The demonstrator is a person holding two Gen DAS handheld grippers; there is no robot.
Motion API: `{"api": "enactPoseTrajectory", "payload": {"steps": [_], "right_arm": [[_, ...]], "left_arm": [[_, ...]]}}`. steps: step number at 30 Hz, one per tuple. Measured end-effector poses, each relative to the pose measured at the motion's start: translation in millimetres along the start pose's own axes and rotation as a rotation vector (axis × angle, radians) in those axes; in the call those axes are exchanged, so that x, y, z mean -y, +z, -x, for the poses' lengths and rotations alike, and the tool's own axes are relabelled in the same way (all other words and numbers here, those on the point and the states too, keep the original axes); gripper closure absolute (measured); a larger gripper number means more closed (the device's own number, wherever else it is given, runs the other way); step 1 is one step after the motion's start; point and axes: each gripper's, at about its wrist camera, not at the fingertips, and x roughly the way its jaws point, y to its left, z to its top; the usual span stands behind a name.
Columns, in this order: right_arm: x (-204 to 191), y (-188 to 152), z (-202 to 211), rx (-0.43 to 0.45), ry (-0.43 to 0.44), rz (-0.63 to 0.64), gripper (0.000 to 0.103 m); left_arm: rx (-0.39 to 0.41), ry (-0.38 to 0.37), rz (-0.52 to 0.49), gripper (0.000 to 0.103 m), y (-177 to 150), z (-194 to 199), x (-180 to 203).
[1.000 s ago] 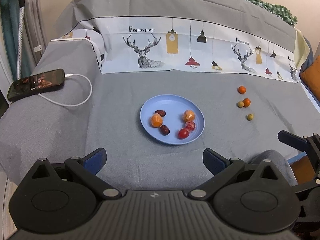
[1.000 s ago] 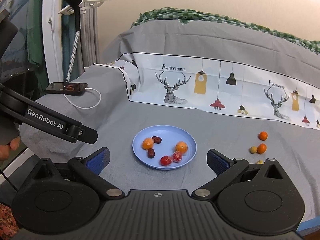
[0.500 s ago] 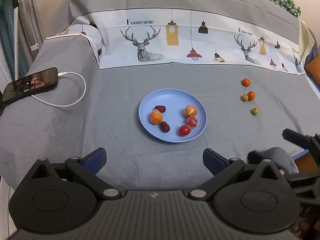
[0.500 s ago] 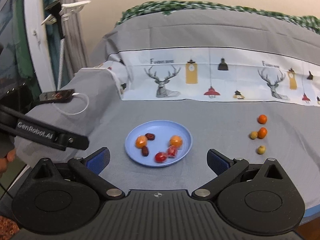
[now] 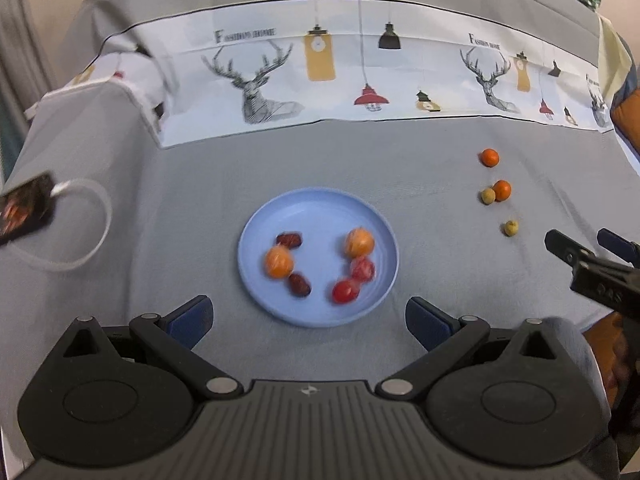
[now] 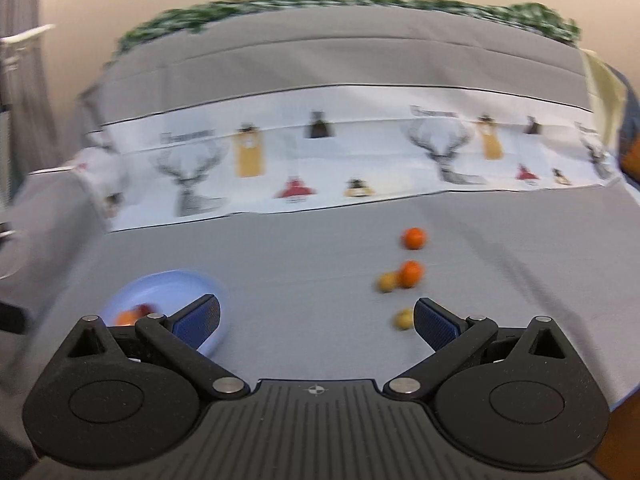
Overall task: Organize fruits
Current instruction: 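Grasp a yellow fruit with the right tool while the left tool grasps another yellow fruit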
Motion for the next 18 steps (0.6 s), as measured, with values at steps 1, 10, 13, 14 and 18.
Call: {"api": "enactPoseTrajectory", "payload": {"steps": [1, 10, 13, 14, 18], "right_arm": [[10, 0, -11, -0.004, -0.019, -0.010, 0.001], [85, -13, -157, -0.265, -0.083, -0.147, 0.003], [93, -20, -193, -0.405, -0.057, -0.192, 0.013], [94, -21, -199, -0.416, -0.065, -0.192, 0.013], [89, -20, -210, -0.376, -0.121, -0.079, 0.039]], "left_arm": [[0.002, 0.002, -0.007, 0.001, 6, -5, 4], [-0.020, -0.020, -0.022, 0.001, 65, -70, 48], [-0.013, -0.039, -0.056, 0.001, 85, -99, 74], [-0.006, -0.049, -0.072, 0.001, 92, -109, 85], [0.018, -0.098, -0.174, 0.001, 114, -161, 136]]}}
